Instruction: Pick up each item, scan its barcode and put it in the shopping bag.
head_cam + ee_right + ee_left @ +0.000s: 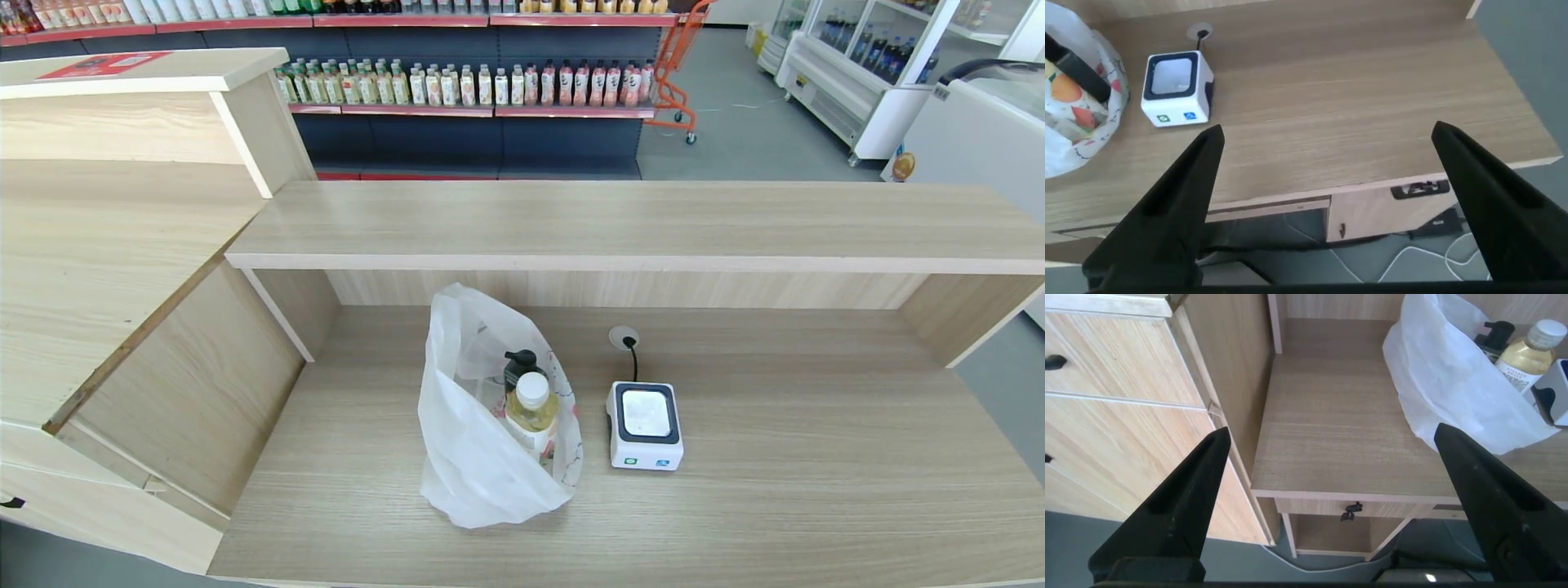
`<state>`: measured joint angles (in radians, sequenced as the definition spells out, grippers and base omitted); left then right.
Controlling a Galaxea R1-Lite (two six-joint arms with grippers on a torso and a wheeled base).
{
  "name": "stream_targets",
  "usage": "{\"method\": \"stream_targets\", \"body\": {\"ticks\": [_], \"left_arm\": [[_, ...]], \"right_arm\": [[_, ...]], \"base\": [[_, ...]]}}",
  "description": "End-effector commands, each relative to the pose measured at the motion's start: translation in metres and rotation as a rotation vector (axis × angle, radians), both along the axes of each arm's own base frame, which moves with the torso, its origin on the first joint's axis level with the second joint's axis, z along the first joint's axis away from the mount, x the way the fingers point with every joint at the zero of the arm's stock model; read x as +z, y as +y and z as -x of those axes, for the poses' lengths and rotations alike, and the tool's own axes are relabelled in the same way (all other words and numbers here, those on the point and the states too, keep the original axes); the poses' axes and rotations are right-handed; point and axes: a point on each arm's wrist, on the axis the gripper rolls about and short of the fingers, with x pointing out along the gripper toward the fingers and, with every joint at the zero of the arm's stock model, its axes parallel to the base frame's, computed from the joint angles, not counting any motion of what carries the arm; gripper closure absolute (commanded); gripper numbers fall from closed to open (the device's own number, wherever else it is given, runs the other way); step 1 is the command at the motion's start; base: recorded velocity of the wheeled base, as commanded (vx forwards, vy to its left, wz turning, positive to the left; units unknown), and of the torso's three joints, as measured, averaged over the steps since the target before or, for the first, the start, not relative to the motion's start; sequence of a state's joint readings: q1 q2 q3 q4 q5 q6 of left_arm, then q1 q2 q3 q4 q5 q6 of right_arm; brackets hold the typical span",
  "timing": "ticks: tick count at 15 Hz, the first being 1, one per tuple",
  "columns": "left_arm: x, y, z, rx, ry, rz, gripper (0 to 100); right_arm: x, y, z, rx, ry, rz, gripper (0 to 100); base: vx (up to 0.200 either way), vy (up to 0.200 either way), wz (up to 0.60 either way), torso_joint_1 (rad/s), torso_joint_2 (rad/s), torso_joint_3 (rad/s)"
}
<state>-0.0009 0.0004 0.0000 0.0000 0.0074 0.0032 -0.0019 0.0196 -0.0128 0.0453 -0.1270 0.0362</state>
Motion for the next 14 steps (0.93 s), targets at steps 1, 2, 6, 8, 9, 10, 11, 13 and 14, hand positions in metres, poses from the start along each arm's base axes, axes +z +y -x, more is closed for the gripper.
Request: {"method": "stream_targets", "body": {"ticks": [1, 2, 6, 8, 9, 10, 11, 13, 14], "left_arm": [[0.0000, 0.0000, 0.0000, 0.000, 0.000, 0.000, 0], [0.0000, 0.0000, 0.0000, 0.001, 0.000, 0.000, 0], [0.0000, 0.0000, 0.0000, 0.001, 0.000, 0.000, 0], [0.0000, 0.0000, 0.0000, 0.000, 0.000, 0.000, 0], [0.0000, 0.0000, 0.0000, 0.001, 0.000, 0.000, 0], [0.0000, 0.0000, 0.0000, 0.001, 0.000, 0.000, 0], [0.0000, 0.0000, 0.0000, 0.001, 0.000, 0.000, 0], [0.0000, 0.0000, 0.0000, 0.000, 0.000, 0.000, 0], [0.0000, 0.0000, 0.0000, 0.001, 0.000, 0.000, 0]], "right_arm": [[-0.0013, 0.0000, 0.0016, -0.002, -0.010, -0.007, 0], [-0.0018, 0.0000, 0.0015, -0.002, -0.010, -0.016, 0], [-0.0019, 0.0000, 0.0015, -0.002, -0.010, -0.033, 100], [-0.0017, 0.0000, 0.0016, 0.000, -0.006, 0.002, 100], [-0.0017, 0.0000, 0.0016, 0.000, -0.007, -0.008, 100], [-0.0017, 0.0000, 0.0016, -0.002, -0.008, -0.016, 100], [-0.0017, 0.0000, 0.0016, -0.001, -0.008, -0.017, 100], [-0.0015, 0.0000, 0.0016, -0.002, -0.010, -0.020, 100], [-0.0015, 0.0000, 0.0016, -0.002, -0.010, -0.020, 100]], "base": [[0.000, 0.000, 0.00, 0.000, 0.00, 0.000], [0.000, 0.000, 0.00, 0.000, 0.00, 0.000], [0.000, 0.000, 0.00, 0.000, 0.00, 0.000], [0.000, 0.000, 0.00, 0.000, 0.00, 0.000], [0.000, 0.000, 0.00, 0.000, 0.00, 0.000], [0.000, 0.000, 0.00, 0.000, 0.00, 0.000], [0.000, 0.000, 0.00, 0.000, 0.00, 0.000], [0.000, 0.000, 0.00, 0.000, 0.00, 0.000], [0.000, 0.000, 0.00, 0.000, 0.00, 0.000]]}}
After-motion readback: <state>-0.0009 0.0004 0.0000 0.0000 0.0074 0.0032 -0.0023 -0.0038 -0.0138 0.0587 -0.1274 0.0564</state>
